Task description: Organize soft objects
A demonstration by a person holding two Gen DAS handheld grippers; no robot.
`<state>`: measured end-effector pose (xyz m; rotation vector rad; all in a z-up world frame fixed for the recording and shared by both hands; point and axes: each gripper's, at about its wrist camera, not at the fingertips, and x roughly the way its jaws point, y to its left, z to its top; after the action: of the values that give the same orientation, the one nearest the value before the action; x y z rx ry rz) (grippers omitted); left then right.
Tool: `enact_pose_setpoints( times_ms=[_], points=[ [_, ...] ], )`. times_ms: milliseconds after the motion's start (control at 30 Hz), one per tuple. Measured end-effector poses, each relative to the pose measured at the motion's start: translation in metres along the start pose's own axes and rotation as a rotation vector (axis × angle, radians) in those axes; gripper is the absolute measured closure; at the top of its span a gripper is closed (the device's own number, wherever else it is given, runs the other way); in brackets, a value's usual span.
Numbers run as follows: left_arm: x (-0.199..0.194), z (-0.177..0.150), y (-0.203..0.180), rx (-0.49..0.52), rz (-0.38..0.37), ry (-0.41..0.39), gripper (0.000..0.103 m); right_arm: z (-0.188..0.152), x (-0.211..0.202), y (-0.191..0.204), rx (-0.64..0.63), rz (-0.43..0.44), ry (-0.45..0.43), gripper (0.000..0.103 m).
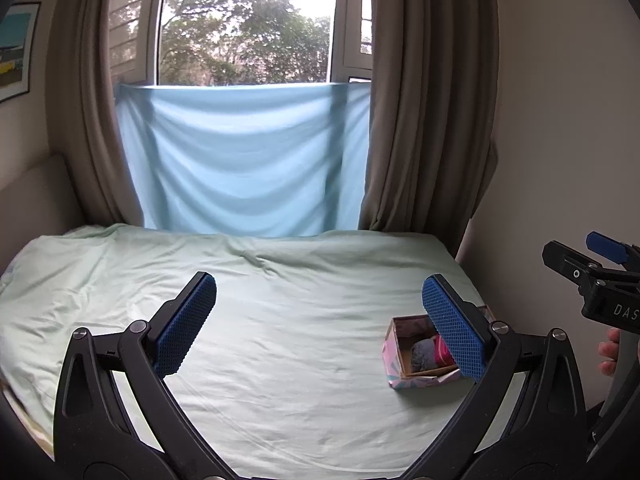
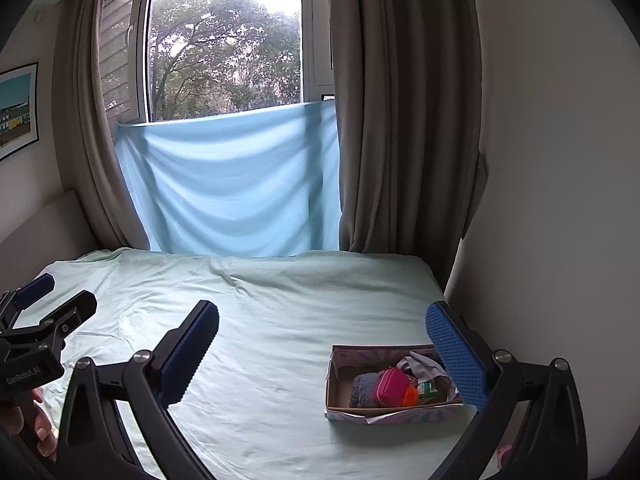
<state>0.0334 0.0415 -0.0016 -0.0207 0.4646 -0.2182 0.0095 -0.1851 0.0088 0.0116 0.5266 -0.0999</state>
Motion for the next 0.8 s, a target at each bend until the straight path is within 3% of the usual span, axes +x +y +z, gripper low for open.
enact_pose_setpoints(
  times_ms=[800],
  points=[
    [-0.007,0.01,-0.015,0.01,-0.009,-0.034,0.0,0.0,-0.002,-0.006,0.011,0.007,-0.009,0.0]
  ],
)
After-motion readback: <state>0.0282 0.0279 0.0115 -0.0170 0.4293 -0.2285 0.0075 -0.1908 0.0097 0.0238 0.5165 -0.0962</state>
